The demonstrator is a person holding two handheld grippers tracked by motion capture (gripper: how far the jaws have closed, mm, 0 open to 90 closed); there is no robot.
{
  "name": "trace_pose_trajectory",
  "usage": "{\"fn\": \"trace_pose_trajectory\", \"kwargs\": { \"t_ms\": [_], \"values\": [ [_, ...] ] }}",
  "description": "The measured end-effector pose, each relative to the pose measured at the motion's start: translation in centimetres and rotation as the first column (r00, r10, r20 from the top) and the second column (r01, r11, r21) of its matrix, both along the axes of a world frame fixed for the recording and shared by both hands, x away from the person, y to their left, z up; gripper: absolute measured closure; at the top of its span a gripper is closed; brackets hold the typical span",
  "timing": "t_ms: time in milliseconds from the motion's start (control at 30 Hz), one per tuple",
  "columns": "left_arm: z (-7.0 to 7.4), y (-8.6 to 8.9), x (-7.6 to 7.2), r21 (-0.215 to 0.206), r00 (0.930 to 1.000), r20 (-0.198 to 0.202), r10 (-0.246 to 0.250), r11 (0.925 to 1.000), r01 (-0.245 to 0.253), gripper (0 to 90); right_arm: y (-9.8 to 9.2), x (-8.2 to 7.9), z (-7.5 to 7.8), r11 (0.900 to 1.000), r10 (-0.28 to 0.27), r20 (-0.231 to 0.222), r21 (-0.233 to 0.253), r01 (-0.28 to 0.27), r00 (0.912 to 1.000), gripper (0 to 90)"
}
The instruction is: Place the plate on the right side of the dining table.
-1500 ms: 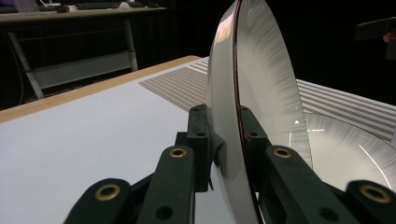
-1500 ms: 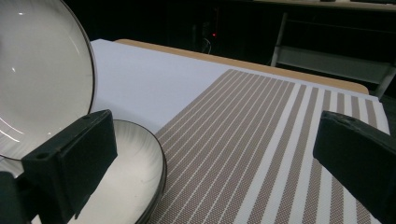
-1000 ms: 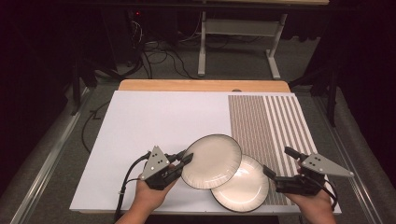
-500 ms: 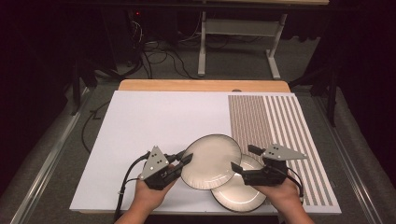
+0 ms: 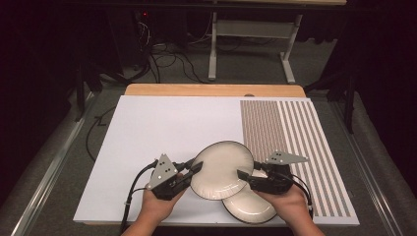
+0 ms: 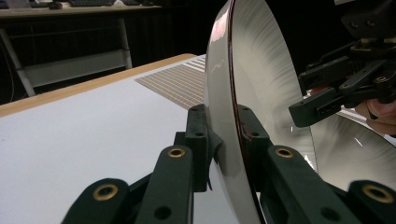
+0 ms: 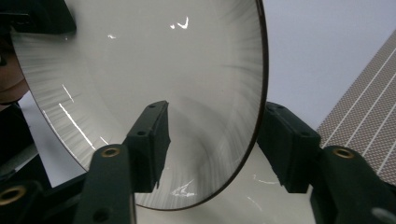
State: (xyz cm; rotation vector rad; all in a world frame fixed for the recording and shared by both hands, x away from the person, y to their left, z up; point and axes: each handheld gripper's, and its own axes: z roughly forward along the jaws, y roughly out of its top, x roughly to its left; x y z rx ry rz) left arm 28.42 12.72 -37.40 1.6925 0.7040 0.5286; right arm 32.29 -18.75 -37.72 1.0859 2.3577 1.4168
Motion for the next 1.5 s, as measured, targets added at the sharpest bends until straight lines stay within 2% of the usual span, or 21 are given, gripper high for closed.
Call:
{"fn": "trace_pose_trajectory", "kwargs": {
  "t_ms": [300,467,800,1000,1233,1367,1500],
  "values": [
    [0.0,-0.1,0.2,-0.008,1.0000,-0.008,-0.001,1.0000,0.001,78.6,-0.3,0.1,-0.3,1.000,-0.030,-0.024,0.010,0.030,0.9993,69.1],
    [0.0,-0.1,0.3,-0.016,0.9998,-0.016,-0.006,0.9999,0.006,78.7,-0.8,0.2,-0.6,0.999,-0.031,-0.039,0.040,0.033,0.9988,78.4],
    [0.4,-0.1,0.1,-0.029,0.9988,-0.049,-0.005,0.9996,0.004,80.1,-1.7,0.5,-0.6,0.993,-0.013,-0.089,0.114,0.023,0.9960,84.0],
    [0.7,-0.2,0.0,-0.035,0.9977,-0.068,0.006,0.9994,-0.009,81.0,-1.9,0.0,0.0,0.994,-0.012,-0.054,0.112,0.018,0.9984,85.3],
    [1.9,-0.7,0.6,-0.031,0.9974,-0.073,-0.004,0.9995,0.001,81.1,-2.4,-0.5,1.7,0.996,-0.033,0.035,0.088,0.030,0.9988,86.0],
    [2.6,-1.1,1.3,-0.044,0.9969,-0.077,-0.015,0.9990,0.012,80.8,-2.9,-0.6,2.6,0.996,-0.044,0.075,0.084,0.037,0.9962,86.5],
    [3.2,-1.8,2.3,-0.051,0.9956,-0.089,-0.031,0.9983,0.026,80.8,-3.6,-0.3,3.3,0.995,-0.057,0.094,0.087,0.049,0.9939,86.7]
  ]
}}
